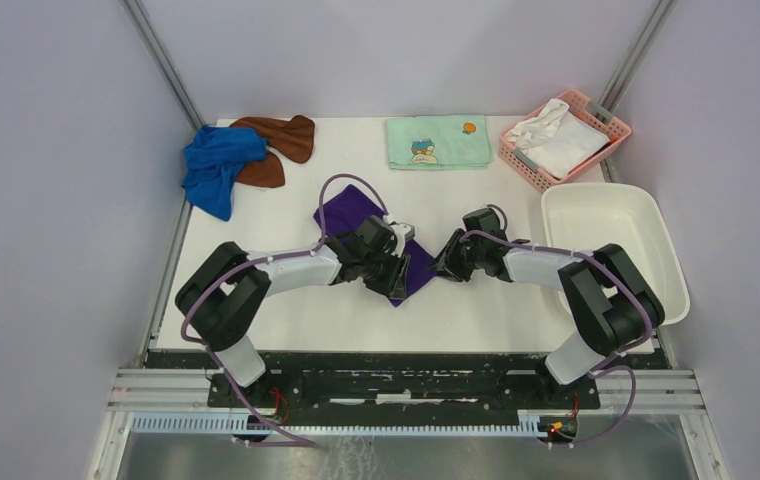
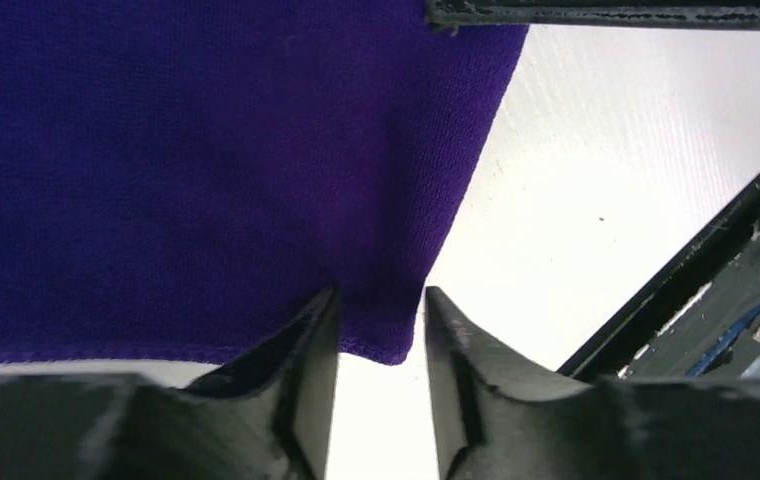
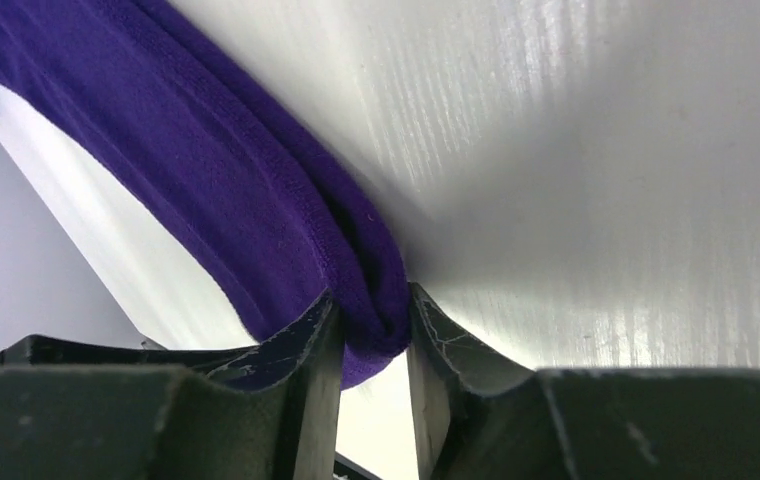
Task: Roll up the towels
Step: Roll the towel at the center of the board.
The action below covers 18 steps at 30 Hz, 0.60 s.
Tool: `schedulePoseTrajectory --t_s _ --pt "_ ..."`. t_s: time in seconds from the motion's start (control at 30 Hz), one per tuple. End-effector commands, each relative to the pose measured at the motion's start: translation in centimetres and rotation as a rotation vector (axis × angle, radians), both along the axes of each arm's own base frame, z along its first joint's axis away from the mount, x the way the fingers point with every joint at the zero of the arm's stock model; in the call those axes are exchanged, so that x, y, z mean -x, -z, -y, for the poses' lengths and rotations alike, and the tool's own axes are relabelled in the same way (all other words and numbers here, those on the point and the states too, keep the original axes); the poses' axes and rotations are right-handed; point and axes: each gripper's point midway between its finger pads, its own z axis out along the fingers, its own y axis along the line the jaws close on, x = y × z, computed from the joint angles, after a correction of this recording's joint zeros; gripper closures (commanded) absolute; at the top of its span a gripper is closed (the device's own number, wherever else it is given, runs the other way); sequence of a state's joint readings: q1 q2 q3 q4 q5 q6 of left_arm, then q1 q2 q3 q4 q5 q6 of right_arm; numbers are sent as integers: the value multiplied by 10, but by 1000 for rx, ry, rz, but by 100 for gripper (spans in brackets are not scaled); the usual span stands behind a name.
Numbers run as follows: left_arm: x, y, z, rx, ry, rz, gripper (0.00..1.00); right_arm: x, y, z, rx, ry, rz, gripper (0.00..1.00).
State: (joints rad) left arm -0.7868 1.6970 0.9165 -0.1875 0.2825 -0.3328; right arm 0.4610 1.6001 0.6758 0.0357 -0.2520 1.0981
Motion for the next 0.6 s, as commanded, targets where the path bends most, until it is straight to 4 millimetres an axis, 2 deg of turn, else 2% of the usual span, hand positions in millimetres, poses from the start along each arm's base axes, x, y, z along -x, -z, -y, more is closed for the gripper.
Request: schedulePoseTrajectory --t_s 0.0,0.07,0.17,0.37,0.57 --pt "-9 -28 2 0 -32 123 50 -3 -5 5 68 15 -37 69" --pt "-8 -35 6 -15 -21 177 41 -3 -5 6 78 25 -59 77" --pt "-6 -48 14 -12 -14 254 33 -2 -5 6 90 33 -91 81" --pt "-12 -63 18 -100 -26 474 28 1 -5 8 112 57 -161 88" --pt "-8 -55 28 -195 14 609 28 4 -12 7 124 81 -228 93"
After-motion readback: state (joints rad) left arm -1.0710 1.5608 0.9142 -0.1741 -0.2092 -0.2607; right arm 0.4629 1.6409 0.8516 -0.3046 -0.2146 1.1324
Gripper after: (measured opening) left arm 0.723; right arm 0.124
